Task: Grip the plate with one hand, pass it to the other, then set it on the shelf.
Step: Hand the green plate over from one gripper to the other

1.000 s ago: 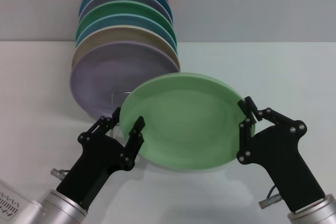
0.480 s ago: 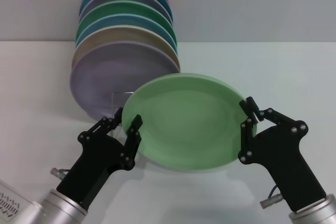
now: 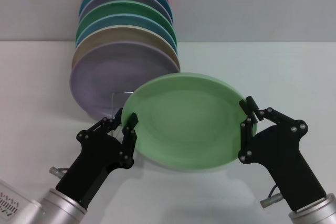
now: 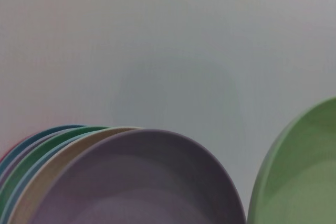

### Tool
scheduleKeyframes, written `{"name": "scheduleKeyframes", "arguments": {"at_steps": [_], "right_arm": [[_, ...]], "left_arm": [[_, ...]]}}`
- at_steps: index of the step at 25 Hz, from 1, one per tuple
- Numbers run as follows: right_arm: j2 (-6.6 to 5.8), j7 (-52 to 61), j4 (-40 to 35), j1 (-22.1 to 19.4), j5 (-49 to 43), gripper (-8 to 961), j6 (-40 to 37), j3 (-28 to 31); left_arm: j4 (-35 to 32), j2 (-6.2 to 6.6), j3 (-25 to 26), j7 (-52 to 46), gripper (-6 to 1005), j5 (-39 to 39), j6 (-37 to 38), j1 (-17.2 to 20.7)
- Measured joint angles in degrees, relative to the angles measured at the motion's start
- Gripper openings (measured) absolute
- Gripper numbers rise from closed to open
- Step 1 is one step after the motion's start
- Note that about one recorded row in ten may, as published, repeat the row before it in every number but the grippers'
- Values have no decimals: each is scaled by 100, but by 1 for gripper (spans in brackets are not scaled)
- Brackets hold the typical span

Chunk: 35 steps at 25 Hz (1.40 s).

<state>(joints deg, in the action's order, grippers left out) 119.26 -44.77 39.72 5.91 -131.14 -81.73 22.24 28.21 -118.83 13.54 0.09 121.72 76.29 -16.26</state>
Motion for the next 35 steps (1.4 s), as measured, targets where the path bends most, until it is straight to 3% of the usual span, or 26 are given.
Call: {"name": "scheduleKeyframes", "arguments": {"at_steps": [7,13,35], "right_arm": [[0,-73,-8,2,0,16,17,-5],[0,-77,-9,9,1,16,21,-4],[-10,-41,-73,36,-1,12,9,17]], "left_arm": [[0,0,74,0,208,6,-28,-3],[0,0,78,0,103,18,-29,-7],[1,-9,154,8,36,14,9,43]]}}
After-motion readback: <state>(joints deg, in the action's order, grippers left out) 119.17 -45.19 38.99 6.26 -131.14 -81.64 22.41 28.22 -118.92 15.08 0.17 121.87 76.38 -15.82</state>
